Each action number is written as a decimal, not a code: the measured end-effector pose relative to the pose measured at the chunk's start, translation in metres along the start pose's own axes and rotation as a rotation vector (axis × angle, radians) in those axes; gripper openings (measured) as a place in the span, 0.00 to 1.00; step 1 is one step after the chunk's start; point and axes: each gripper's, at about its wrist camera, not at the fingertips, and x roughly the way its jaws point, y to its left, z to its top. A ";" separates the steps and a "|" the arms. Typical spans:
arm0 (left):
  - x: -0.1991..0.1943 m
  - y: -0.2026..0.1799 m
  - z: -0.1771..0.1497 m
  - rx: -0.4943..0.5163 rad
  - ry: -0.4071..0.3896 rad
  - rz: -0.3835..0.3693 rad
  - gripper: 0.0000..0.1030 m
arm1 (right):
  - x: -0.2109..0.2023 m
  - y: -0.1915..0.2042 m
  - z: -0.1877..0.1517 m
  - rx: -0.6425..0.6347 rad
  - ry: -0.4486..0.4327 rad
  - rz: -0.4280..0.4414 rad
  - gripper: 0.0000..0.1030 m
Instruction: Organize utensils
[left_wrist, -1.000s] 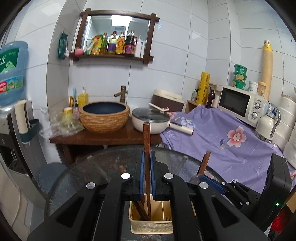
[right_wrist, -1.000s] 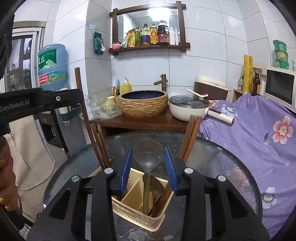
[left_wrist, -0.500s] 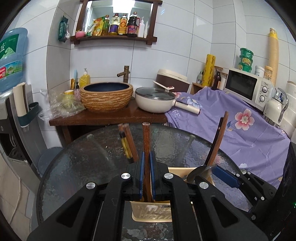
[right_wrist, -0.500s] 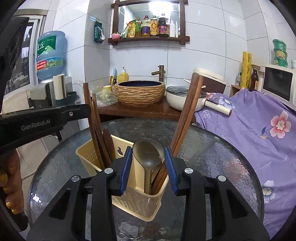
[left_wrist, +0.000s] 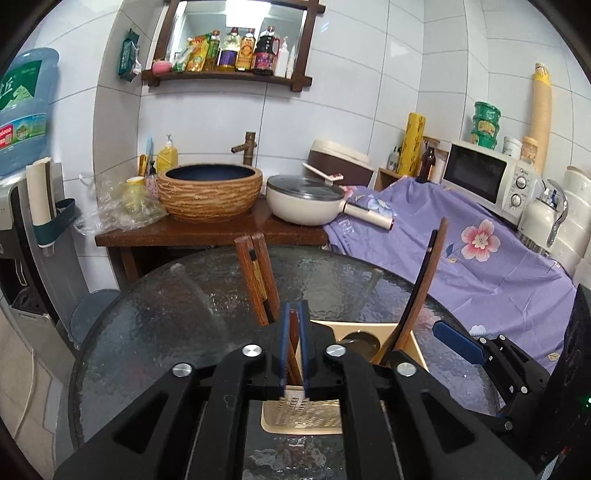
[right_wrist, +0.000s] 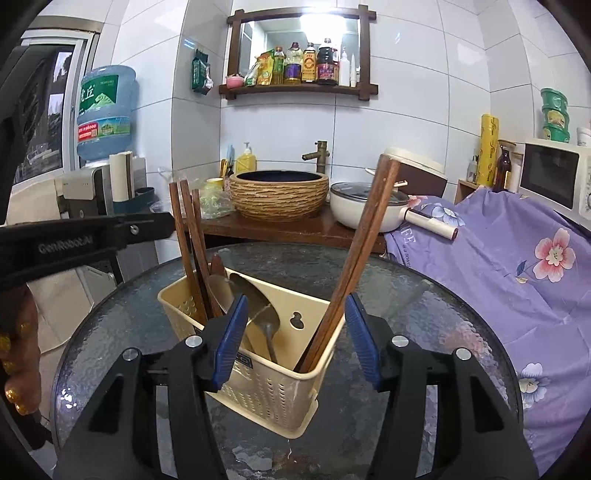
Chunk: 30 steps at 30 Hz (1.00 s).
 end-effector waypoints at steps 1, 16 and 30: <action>-0.005 0.001 0.000 -0.004 -0.014 0.002 0.22 | -0.004 -0.001 0.000 0.003 -0.002 -0.003 0.57; -0.083 0.014 -0.089 0.009 -0.132 0.048 0.94 | -0.103 0.001 -0.071 0.038 -0.065 0.031 0.94; -0.150 0.019 -0.194 -0.077 -0.086 0.125 0.94 | -0.197 0.013 -0.161 0.125 -0.077 0.028 0.94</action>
